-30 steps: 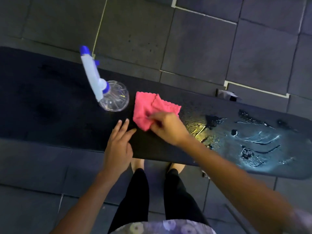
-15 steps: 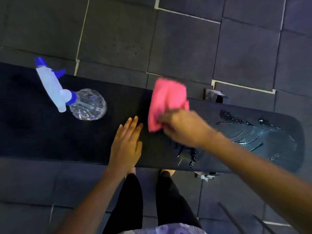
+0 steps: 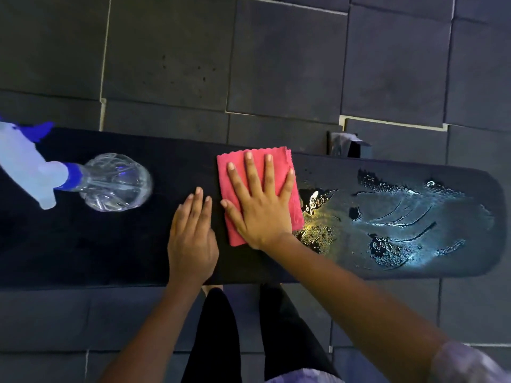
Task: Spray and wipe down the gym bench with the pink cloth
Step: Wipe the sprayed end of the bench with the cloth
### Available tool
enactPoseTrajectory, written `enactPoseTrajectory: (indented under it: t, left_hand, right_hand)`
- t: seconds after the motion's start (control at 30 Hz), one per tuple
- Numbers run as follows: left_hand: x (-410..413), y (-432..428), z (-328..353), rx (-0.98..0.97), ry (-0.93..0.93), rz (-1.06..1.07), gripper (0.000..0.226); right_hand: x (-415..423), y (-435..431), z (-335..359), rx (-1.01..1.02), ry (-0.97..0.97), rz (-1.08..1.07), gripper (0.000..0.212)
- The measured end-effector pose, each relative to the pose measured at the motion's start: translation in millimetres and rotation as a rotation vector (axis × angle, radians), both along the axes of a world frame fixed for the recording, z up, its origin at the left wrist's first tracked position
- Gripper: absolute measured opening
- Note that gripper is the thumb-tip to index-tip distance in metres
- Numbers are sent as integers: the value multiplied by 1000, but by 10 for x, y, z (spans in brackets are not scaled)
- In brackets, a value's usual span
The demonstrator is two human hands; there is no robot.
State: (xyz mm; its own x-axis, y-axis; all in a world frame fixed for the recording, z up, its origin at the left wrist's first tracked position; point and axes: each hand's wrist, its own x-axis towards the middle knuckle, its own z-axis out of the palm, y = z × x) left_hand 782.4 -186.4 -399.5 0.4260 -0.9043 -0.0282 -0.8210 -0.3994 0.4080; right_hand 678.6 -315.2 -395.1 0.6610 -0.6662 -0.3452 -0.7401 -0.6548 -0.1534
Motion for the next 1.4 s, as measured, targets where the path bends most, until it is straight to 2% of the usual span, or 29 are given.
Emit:
enactPoseTrajectory:
  t: [0.17,0.33,0.5,0.6,0.73,0.9,1.0,1.2,1.4]
  left_hand:
    - [-26,0,21,81,-15,-55,49]
    - [-79,-173,49,125,-41,-180,52]
    - [-149,-430,1,151,-36,-178,53]
    - [-142,-496,-40,140,-33,-164,52]
    - [-114,-514,-79,122,-57,-180,52]
    - [-169,-538,-55,158,-66,-175,54]
    - [-195,-585,0,180,-64,-187,55]
    - [-423,-757,-10,169,-17,-307,54]
    - [-563,-830,-85,154,-19,-267,53]
  right_hand:
    - [-71,-73,-8,-6,-10,77,65]
    - [-230,-189,24,14,-54,37,67]
    - [-489,-329,36,-15,-60,-102,66]
    - [-433,-340,26,-18,-80,-110,66]
    - [-247,-425,-12,-28,-82,21,71]
    - [-418,-692,-37,-43,-68,231,72]
    - [-655,-623,27,-58,-81,120,70]
    - [-1415,122,81,-71,-17,-109,71]
    - [-1113,-119,-23,-73,-2,-192,75]
